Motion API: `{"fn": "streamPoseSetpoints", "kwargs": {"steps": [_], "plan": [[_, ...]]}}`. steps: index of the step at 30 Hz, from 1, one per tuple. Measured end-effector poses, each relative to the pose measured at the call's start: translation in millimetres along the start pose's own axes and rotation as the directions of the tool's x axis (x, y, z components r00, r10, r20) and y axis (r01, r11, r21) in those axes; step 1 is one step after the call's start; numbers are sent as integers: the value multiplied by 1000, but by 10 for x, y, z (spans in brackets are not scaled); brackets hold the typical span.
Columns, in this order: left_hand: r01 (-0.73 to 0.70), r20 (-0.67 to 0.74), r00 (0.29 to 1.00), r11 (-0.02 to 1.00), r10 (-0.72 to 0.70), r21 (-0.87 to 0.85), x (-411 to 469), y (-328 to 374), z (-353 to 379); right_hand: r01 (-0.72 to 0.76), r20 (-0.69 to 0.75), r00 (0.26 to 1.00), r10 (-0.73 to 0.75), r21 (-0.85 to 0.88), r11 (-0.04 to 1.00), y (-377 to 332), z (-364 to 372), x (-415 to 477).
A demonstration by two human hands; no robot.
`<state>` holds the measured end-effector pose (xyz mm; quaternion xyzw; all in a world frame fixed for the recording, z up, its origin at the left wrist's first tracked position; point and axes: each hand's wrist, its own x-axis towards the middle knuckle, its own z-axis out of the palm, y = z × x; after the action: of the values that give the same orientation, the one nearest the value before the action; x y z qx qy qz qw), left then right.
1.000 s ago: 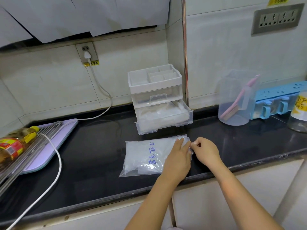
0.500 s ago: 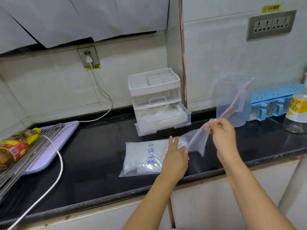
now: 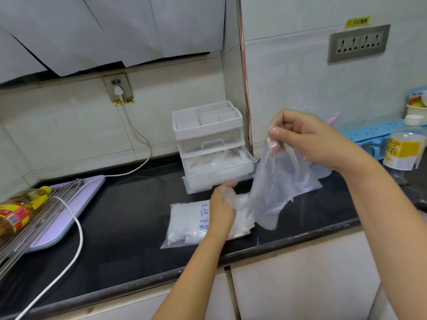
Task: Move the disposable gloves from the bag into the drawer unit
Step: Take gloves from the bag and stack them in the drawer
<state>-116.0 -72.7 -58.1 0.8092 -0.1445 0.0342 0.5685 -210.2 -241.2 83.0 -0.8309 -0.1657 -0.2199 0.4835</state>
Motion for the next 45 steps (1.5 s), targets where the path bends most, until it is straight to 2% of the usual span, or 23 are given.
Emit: {"fn": "streamPoseSetpoints", "kwargs": {"steps": [3, 5, 6, 10, 12, 17, 21, 28, 31, 33, 36, 38, 41, 45], "plan": [[-2, -67, 997, 927, -25, -376, 21, 302, -214, -14, 73, 997, 17, -37, 999, -62, 10, 16], [-30, -27, 999, 868, 20, -495, 17, 449, -311, -17, 131, 991, 24, -55, 998, -80, 30, 25], [-45, 15, 998, 864, 61, -502, 15, 509, -340, -19, 166, 986, 30, -67, 998, -83, 41, 25], [-164, 287, 919, 922, 272, -351, -76, 677, -397, 0, 238, 971, 25, -105, 995, -77, 90, 46], [-178, 364, 883, 929, 296, -323, -141, 738, -402, 5, 231, 973, 20, -109, 994, -63, 106, 78], [-93, 540, 798, 941, 266, -327, -167, 849, -459, 0, 312, 949, 40, -128, 992, -63, 145, 126], [-113, 581, 784, 971, 218, -211, -119, 855, -546, -30, 339, 938, 69, -121, 992, -88, 66, 179], [-92, 609, 785, 994, 111, -63, 40, 725, -699, -113, 377, 896, 236, -321, 940, 3, -86, 358], [-47, 660, 750, 998, 57, -33, 94, 718, -736, -113, 394, 889, 235, -311, 944, 29, -115, 498], [-55, 682, 729, 998, 54, -20, 134, 711, -735, -102, 415, 872, 259, -363, 926, 47, -114, 601], [-47, 669, 742, 999, 34, 2, 237, 651, -764, -117, 421, 847, 326, -450, 885, 121, -124, 763], [-76, 625, 780, 991, -9, 109, 327, 616, -807, -139, 398, 841, 367, -497, 857, 195, -119, 884], [-129, 504, 863, 954, -25, 270, 550, 588, -907, -162, 321, 860, 397, -565, 809, 349, -70, 1130], [-162, 289, 956, 897, 40, 412, 1014, 667, -1054, -216, 188, 901, 392, -588, 779, 513, 44, 1495]]}}
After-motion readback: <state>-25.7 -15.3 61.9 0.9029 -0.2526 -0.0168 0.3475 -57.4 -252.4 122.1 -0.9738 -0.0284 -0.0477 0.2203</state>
